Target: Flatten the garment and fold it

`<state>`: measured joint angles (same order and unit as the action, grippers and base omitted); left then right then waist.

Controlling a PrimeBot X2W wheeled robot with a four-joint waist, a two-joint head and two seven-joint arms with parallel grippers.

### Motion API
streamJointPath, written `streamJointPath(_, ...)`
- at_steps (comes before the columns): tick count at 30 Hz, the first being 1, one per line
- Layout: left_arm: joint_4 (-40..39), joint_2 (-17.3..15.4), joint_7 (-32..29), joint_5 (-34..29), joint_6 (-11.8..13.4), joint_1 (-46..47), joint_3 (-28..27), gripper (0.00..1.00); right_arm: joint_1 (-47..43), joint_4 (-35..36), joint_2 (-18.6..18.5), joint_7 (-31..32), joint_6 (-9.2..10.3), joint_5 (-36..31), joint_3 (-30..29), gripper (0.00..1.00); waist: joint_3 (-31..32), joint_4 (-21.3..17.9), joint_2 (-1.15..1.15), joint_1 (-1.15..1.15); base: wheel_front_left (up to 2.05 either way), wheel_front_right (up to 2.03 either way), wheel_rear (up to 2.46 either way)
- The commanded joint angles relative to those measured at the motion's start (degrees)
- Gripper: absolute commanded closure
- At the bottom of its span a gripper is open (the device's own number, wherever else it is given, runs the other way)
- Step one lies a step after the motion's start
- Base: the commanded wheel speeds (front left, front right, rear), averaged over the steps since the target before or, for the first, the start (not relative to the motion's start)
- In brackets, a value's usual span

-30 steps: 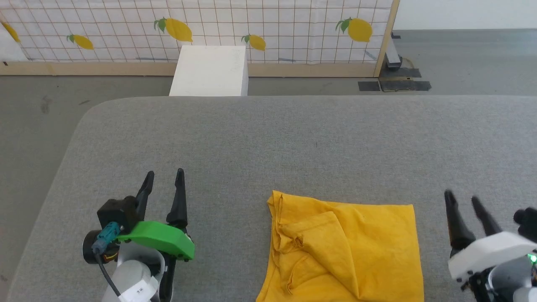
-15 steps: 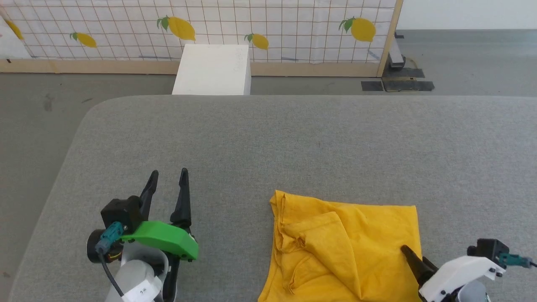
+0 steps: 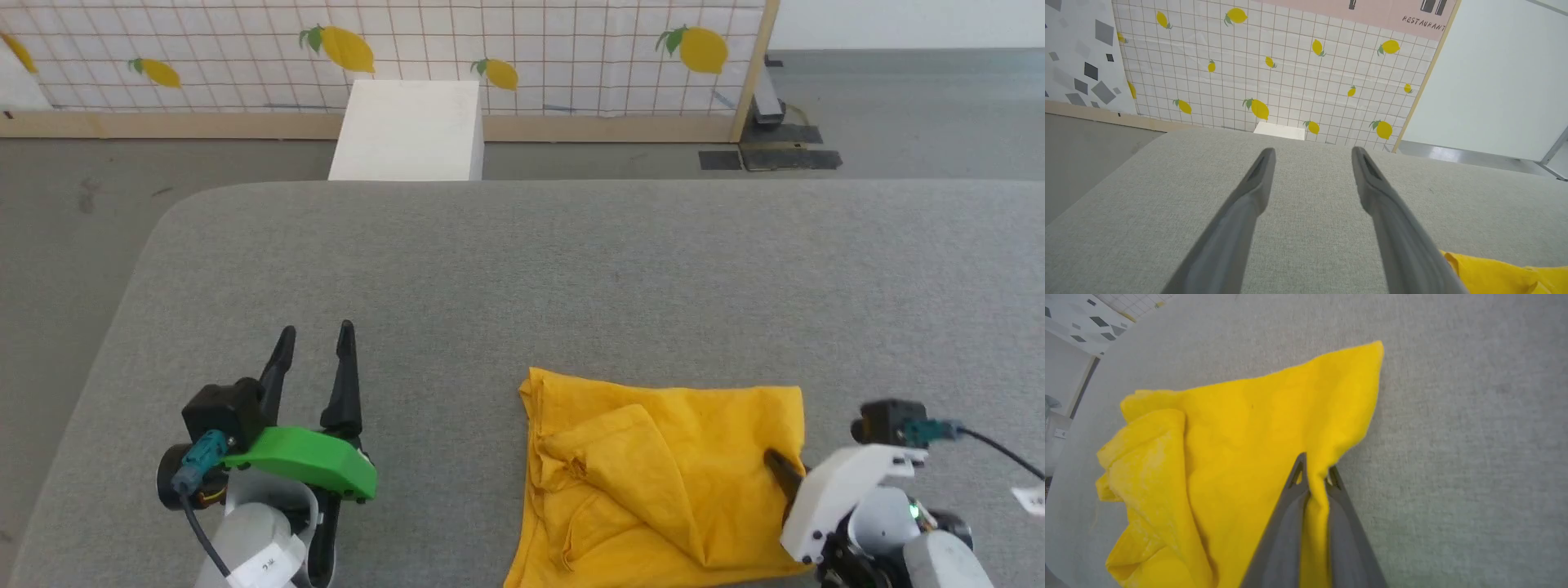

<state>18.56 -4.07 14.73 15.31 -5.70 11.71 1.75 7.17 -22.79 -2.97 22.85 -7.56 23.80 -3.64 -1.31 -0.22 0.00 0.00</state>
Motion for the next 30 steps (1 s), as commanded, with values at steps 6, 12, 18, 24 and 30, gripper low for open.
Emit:
streamJointPath(6,-2.1,-0.5,0.3,-1.2,0.6,-0.8,-1.4,0.0,4.4,11.2,-1.1,4.3,0.08,-16.7,7.3,1.0,-2.0,-5.0,0.0,0.0,0.0,0.0,0.0)
streamJointPath(12,-4.0,-0.7,0.3,-1.8,0.6,-0.2,-1.5,0.0,12.5,12.5,-10.7,5.4,0.08,-23.1,16.5,1.0,-4.9,-10.9,0.0,0.0,0.0,0.0,0.0)
streamJointPath(18,-6.3,-1.6,0.3,-2.5,0.3,2.7,-0.8,0.0,23.1,9.3,-21.0,2.9,0.08,-24.7,21.5,1.0,-10.7,-16.2,0.0,0.0,0.0,0.0,0.0)
streamJointPath(24,-9.2,-4.0,-1.0,-3.5,0.0,6.1,-0.1,0.0,30.0,3.0,-27.1,0.6,0.08,-25.1,19.5,1.0,-17.0,-19.1,0.0,0.0,0.0,0.0,0.0)
streamJointPath(30,-14.1,-6.7,-3.8,-4.5,0.1,8.0,-0.1,0.0,33.4,-3.0,-29.1,-2.4,0.08,-27.5,9.9,1.0,-22.9,-20.1,0.0,0.0,0.0,0.0,0.0)
